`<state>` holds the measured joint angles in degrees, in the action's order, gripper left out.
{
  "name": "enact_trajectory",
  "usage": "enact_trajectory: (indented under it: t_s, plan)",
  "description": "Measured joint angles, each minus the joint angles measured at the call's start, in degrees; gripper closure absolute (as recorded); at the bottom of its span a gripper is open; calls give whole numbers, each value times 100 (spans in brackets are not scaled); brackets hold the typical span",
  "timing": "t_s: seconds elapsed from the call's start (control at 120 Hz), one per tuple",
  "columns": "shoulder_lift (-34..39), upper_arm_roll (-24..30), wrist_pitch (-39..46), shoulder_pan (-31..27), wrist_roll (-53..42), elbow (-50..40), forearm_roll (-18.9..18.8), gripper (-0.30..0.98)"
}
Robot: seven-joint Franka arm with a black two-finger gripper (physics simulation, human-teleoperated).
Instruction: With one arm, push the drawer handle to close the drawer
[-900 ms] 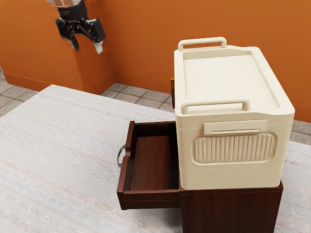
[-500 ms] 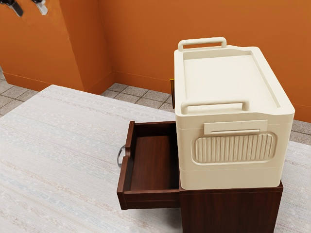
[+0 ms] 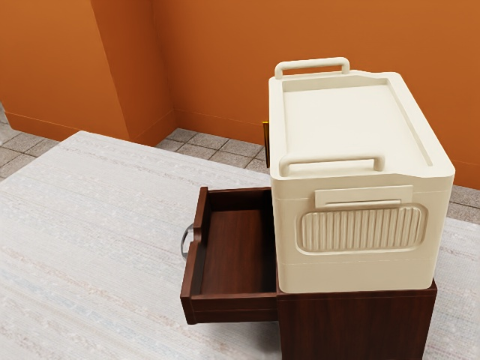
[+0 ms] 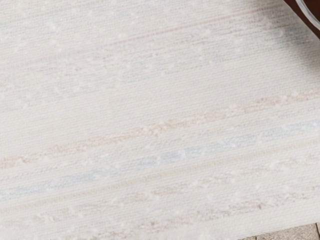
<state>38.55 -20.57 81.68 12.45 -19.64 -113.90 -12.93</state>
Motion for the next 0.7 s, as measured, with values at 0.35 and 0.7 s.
enact_trajectory:
  t_s: [0.35,0.7]
  plan:
    - [-14,-471,817,17,-570,-1752,-148,3]
    - [-120,-131,2382,66,-1740,-2691,-356,59]
